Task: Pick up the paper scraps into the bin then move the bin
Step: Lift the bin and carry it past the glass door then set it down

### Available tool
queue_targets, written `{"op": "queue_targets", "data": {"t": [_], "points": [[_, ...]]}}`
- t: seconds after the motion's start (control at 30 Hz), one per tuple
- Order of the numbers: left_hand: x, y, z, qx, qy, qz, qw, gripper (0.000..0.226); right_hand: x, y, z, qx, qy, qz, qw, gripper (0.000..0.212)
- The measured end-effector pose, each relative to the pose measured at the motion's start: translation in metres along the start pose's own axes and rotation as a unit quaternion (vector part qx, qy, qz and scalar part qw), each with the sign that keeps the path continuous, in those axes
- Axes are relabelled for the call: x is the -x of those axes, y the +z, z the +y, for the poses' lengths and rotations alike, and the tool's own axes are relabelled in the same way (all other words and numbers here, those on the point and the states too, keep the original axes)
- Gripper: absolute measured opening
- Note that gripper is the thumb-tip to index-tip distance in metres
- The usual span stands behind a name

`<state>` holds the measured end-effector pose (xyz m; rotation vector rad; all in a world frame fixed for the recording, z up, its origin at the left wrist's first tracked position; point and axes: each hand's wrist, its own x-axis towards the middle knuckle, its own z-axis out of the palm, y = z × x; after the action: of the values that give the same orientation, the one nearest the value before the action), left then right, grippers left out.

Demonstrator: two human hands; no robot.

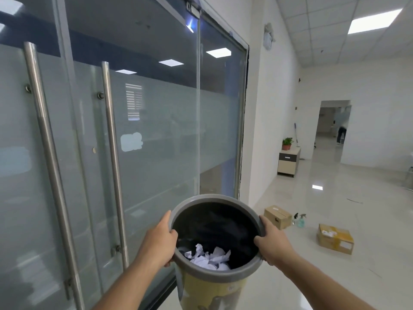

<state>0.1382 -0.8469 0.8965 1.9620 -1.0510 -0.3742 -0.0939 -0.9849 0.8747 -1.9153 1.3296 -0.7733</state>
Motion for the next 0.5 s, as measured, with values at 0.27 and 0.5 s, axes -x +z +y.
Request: {"op": "queue_targets", "data": {"t": [0.27,0.5], "points": [[-0.047,0.039,0.007,-0.018,-0.022,0.004,1.000,0.060,-0.065,-0.008,0.012,0.036,-0.010,0.006,0.999,0.054],[-0.081,0.047,0.012,-0.012,-0.017,0.001,1.000,0.060,-0.089,-0.009,0.013,0.033,-0.005,0.015,0.999,0.049]]}}
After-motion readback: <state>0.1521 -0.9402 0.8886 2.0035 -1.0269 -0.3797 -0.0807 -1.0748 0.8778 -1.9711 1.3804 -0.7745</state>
